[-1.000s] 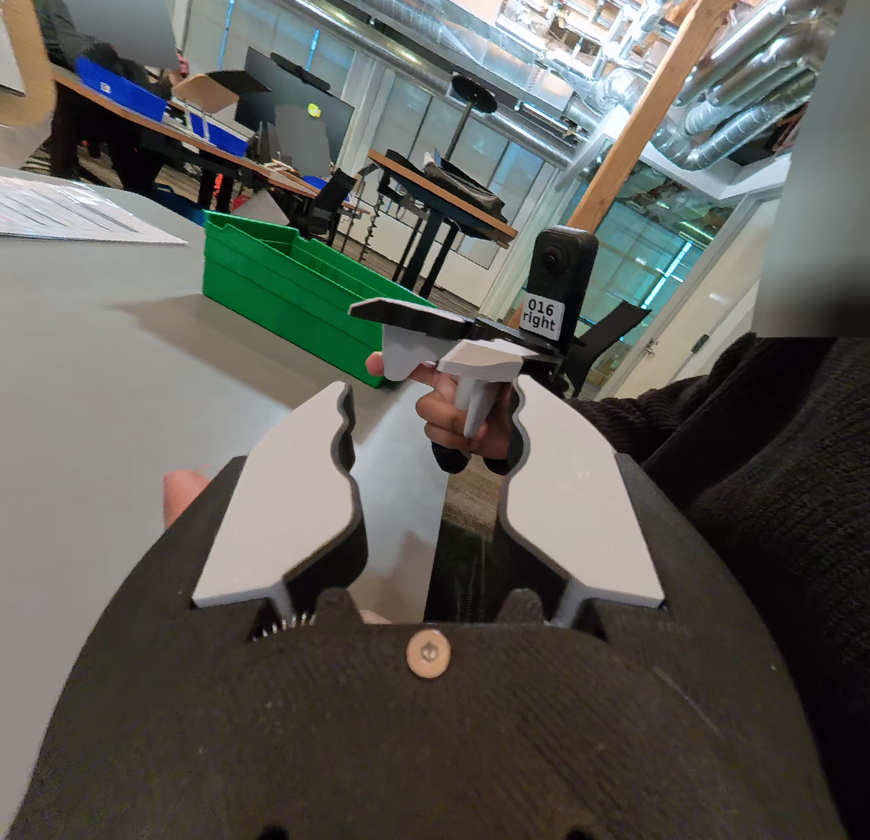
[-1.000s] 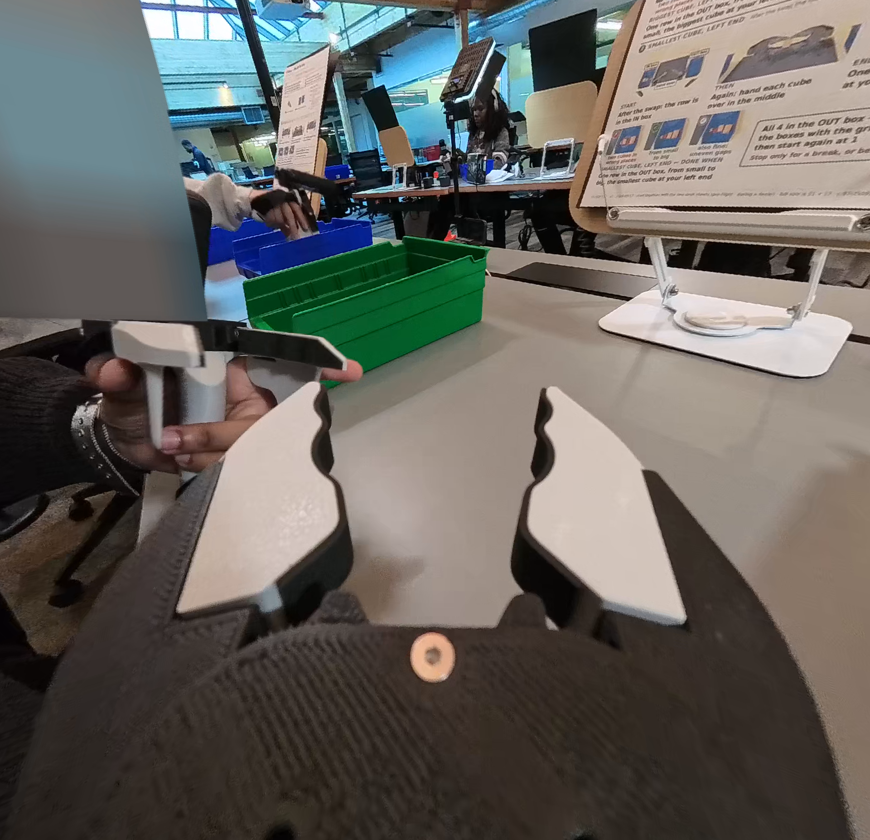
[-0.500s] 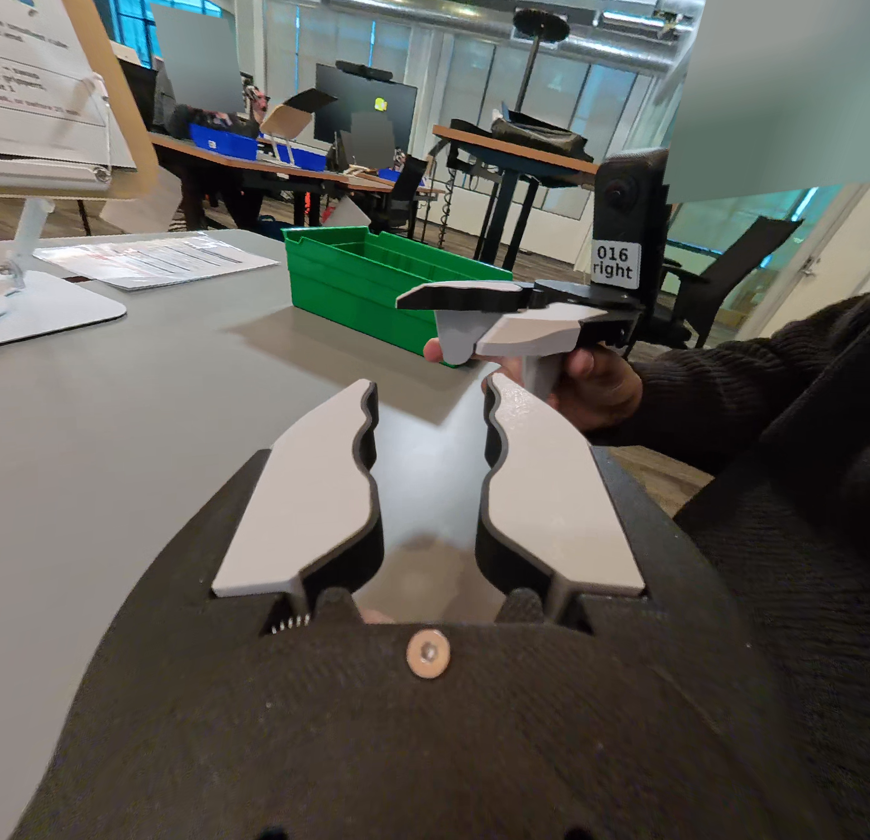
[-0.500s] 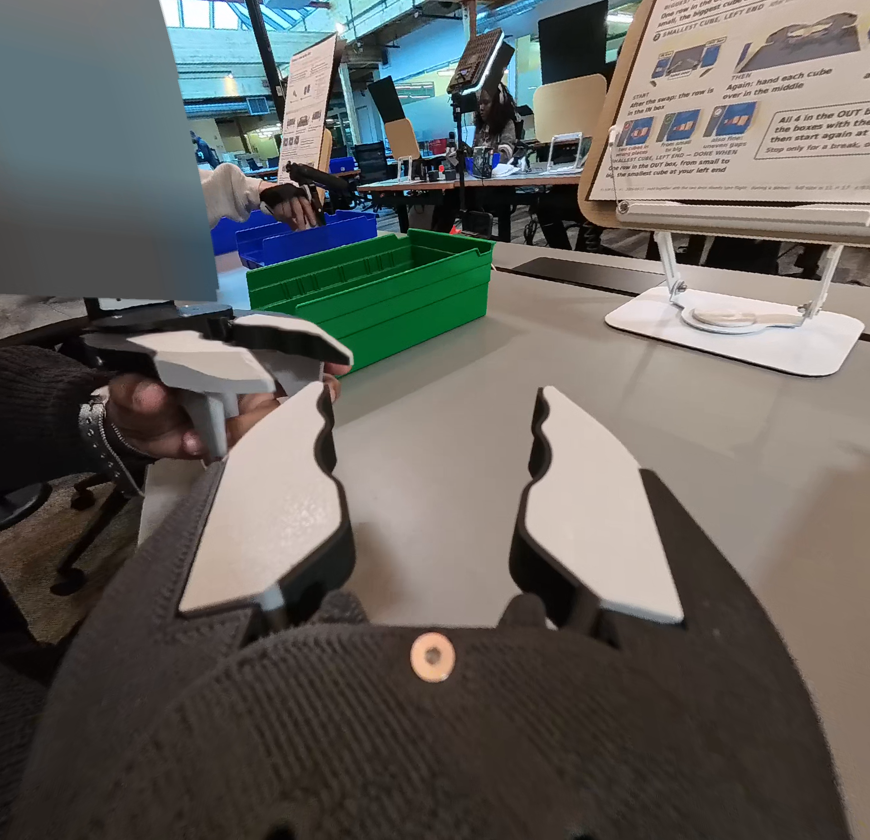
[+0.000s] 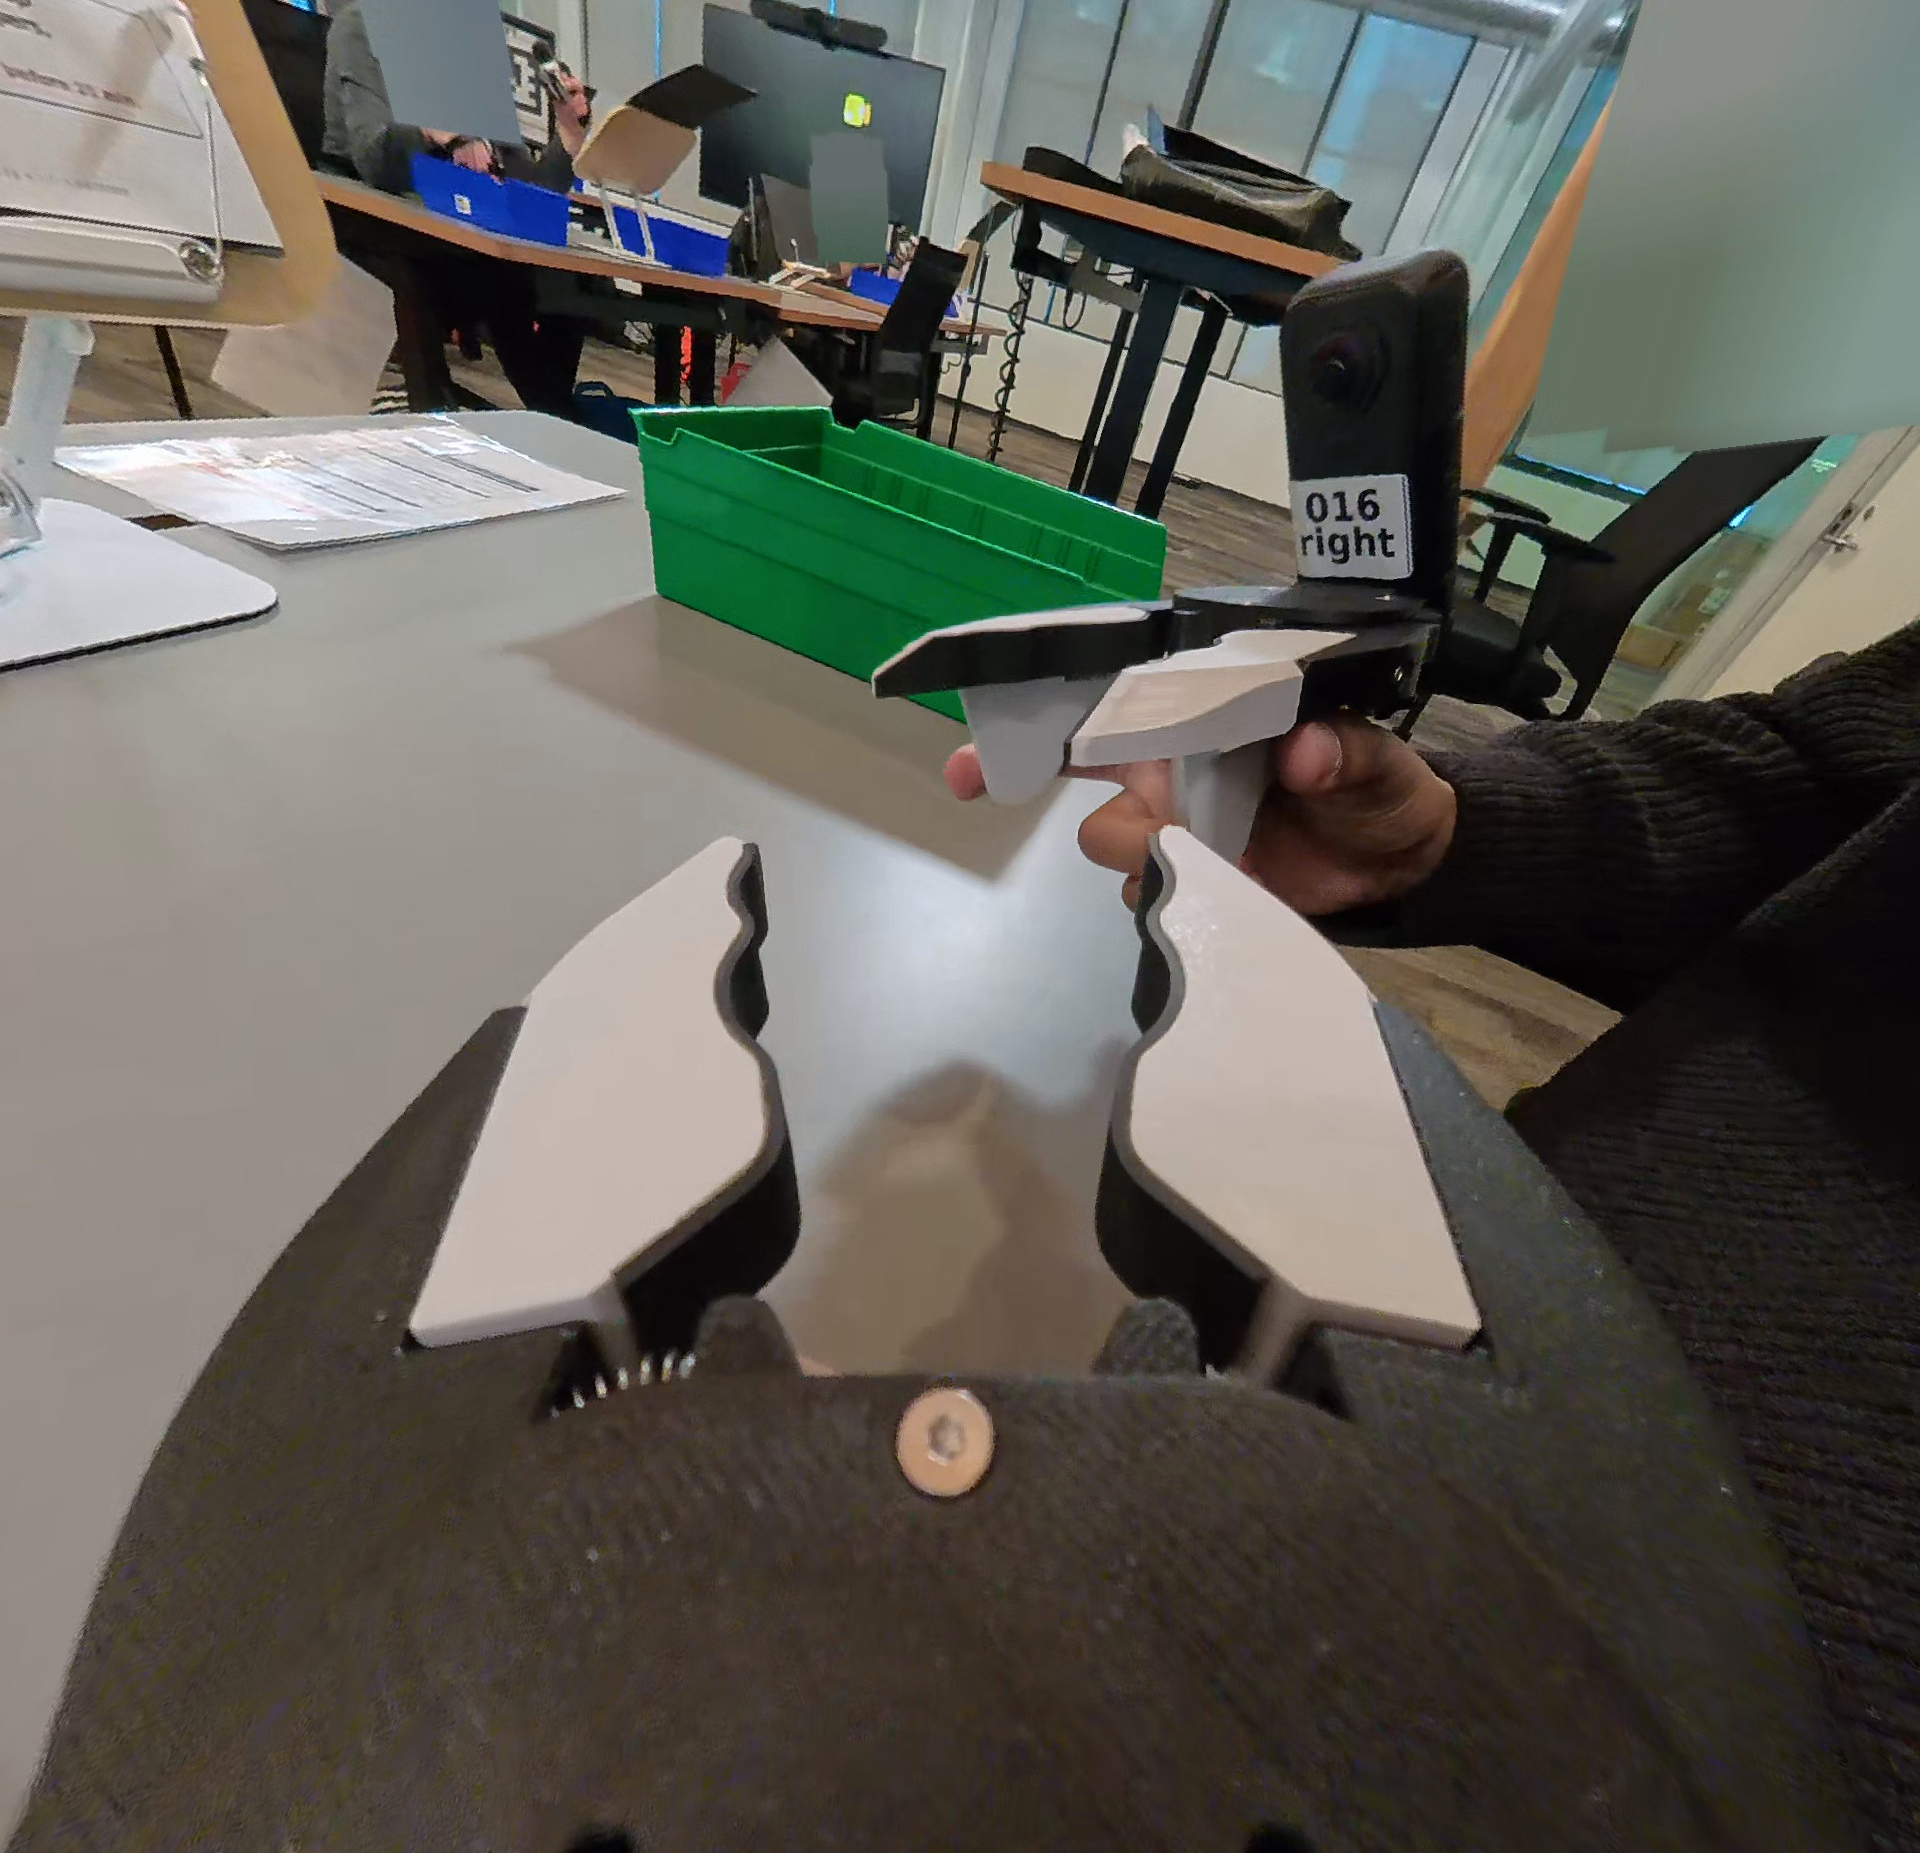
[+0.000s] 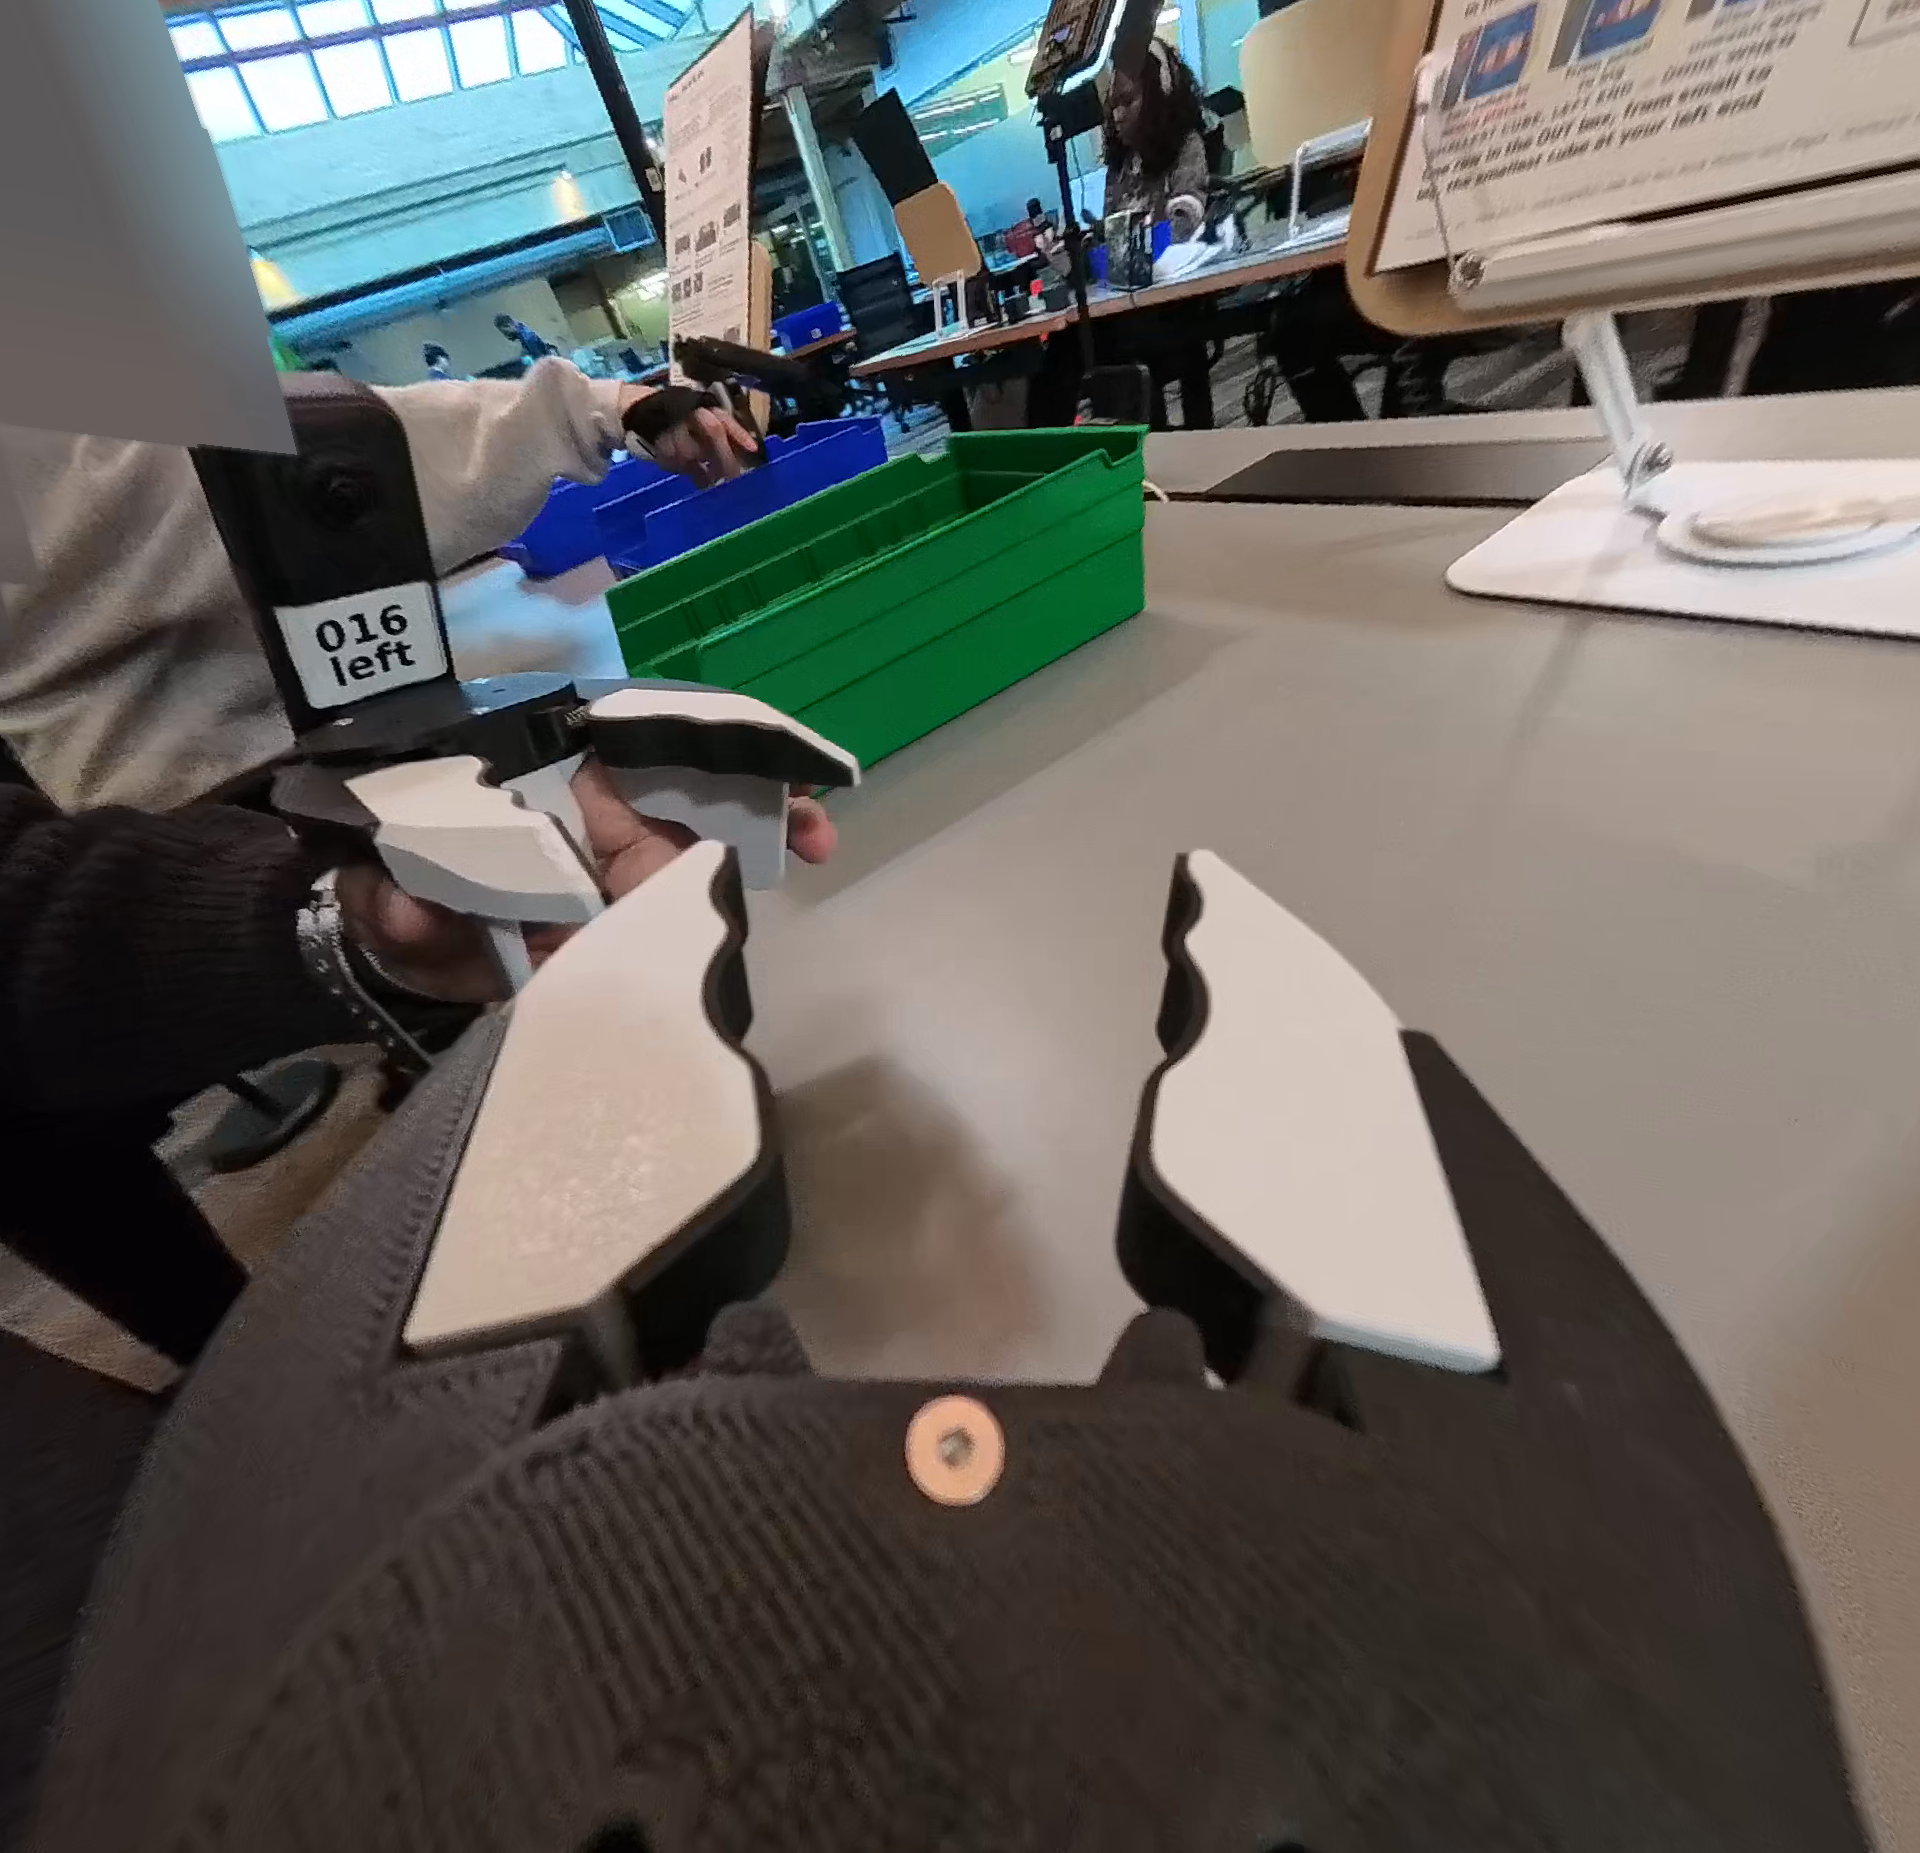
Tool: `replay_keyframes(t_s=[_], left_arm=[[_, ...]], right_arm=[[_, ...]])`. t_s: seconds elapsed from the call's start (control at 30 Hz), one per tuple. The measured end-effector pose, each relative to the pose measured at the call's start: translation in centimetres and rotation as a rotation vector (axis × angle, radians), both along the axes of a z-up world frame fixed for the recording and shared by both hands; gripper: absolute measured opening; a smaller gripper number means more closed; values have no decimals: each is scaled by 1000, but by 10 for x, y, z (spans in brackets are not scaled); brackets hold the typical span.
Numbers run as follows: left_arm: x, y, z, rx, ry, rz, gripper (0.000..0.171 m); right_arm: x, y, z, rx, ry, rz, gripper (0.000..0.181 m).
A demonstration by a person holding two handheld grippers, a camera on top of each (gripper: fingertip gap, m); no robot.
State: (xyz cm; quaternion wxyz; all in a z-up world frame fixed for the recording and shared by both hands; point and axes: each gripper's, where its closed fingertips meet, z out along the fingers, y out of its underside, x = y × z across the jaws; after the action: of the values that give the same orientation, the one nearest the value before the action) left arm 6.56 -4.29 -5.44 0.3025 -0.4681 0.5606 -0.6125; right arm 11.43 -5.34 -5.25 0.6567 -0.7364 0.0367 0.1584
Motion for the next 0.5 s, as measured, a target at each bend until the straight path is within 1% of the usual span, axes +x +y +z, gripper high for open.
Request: replay_keyframes(t_s=[0.07, 0.13, 0.23, 0.3, 0.37, 0.43, 0.5], left_arm=[[1, 2, 0, -11, 6, 11, 68], [1, 3, 1, -21, 4, 15, 66], [1, 4, 3, -31, -2, 24, 64], [1, 4, 3, -39, 2, 28, 63], [0, 4, 3, -52, 5, 25, 62], [0, 3, 3, -64, 8, 20, 61], [0, 2, 3, -69, 11, 15, 61]], right_arm=[[4, 0, 0, -1, 43, -4, 78], [15, -1, 4, 4, 50, -35, 77], [45, -8, 16, -8, -29, -111, 74], [80, -21, 23, -57, -132, -205, 75], [123, -40, 34, -109, -198, -310, 75], [173, -67, 49, -149, -238, -429, 74], [226, -98, 54, -256, -313, -526, 69]])
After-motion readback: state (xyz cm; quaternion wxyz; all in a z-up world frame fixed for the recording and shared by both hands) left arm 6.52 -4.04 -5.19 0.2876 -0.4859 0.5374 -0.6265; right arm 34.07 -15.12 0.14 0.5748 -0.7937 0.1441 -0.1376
